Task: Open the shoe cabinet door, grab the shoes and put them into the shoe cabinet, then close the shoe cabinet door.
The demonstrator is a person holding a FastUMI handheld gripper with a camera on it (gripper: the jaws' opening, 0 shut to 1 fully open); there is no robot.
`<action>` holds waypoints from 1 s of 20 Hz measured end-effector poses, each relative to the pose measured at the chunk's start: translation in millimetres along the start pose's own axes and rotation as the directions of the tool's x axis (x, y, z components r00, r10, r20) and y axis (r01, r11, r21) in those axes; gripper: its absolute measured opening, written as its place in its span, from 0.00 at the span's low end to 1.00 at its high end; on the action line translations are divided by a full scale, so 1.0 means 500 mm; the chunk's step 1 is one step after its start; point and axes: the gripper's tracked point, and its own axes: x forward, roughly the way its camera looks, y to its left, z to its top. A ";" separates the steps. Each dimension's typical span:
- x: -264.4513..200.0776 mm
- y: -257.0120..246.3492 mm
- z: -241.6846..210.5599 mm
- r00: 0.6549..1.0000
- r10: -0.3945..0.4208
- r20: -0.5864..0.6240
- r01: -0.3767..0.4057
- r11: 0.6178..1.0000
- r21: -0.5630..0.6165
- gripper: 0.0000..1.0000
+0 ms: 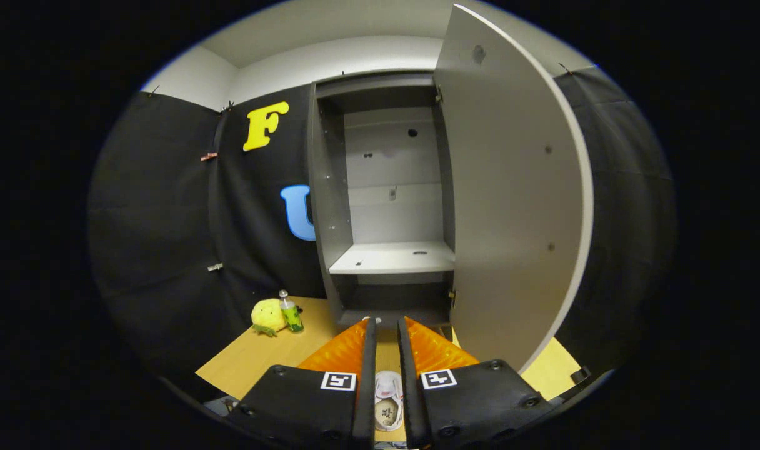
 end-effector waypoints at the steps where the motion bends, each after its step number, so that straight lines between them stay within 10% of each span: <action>1: 0.011 0.004 -0.033 1.000 -0.006 -0.028 0.006 1.000 0.005 0.23; 20: 0.157 0.005 -0.592 0.857 -0.042 -0.514 0.106 0.990 0.096 0.24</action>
